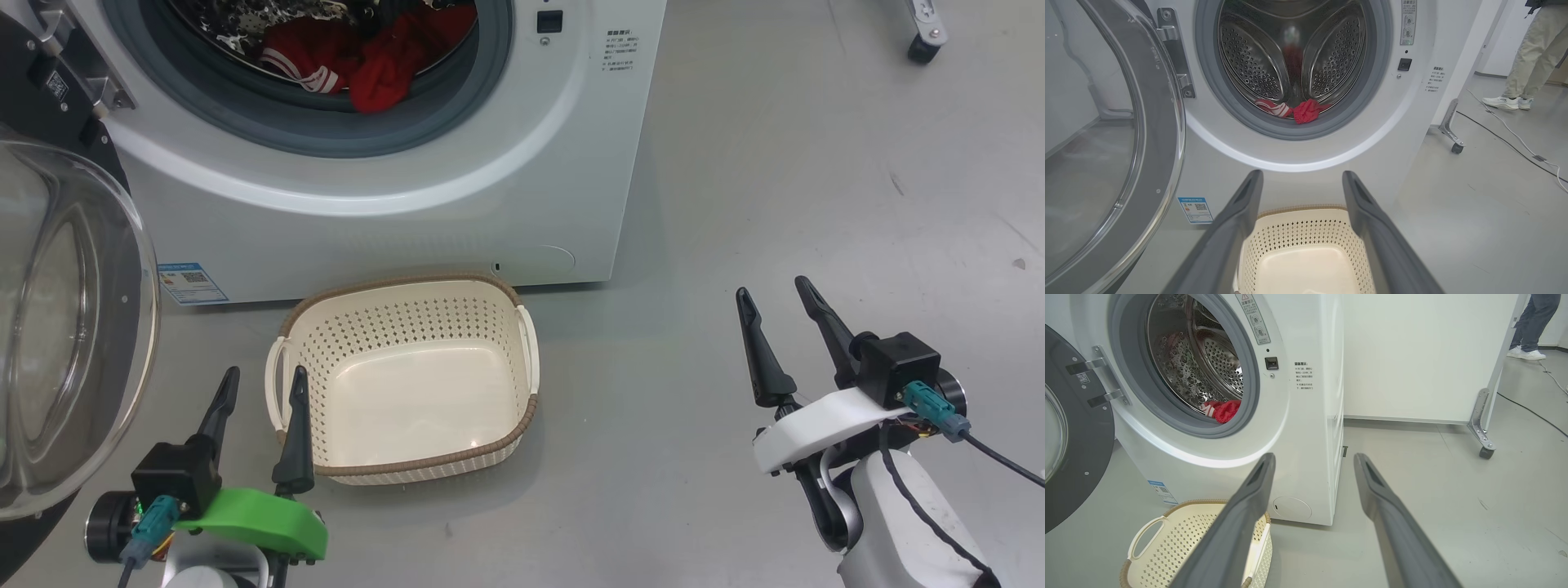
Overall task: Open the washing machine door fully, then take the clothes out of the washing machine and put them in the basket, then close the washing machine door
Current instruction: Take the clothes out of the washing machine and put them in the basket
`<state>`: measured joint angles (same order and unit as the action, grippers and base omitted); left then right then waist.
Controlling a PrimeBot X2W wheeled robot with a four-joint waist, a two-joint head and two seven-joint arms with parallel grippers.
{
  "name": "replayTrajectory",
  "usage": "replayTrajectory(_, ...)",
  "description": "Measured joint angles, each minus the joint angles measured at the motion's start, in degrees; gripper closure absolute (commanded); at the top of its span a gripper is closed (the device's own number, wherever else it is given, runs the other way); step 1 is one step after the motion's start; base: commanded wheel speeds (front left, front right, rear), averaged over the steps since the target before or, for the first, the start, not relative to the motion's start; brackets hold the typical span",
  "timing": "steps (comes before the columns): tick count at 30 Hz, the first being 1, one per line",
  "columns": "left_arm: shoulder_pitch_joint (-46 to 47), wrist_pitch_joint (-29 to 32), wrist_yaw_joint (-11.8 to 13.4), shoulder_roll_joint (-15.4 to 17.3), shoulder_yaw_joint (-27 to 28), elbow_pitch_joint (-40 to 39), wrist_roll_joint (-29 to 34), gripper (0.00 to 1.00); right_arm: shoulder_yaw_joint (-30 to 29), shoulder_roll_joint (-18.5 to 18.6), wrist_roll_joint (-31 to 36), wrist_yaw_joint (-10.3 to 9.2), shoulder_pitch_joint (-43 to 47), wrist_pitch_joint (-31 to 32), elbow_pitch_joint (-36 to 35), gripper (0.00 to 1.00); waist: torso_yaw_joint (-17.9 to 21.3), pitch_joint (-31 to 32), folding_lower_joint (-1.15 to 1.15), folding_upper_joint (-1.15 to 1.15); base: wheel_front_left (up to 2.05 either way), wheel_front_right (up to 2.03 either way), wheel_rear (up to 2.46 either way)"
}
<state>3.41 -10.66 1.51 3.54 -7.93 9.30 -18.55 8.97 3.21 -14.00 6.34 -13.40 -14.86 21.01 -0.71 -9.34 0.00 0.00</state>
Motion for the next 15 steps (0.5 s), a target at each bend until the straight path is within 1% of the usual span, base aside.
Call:
replayTrajectory(8,0.0,0.0,0.3,0.0,-0.1,0.0,0.0,0.00,0.0,0.0,-0.1,-0.01,0.0,0.0,0.0,0.00,0.1,0.1,0.00,0.00,0.13,-0.13,0.00)
replayTrajectory(15,0.0,0.0,0.7,0.0,-0.2,-0.3,0.4,0.00,0.0,0.0,-0.1,-0.02,0.0,0.0,-0.1,0.00,0.2,0.2,0.00,0.00,0.44,-0.44,0.00)
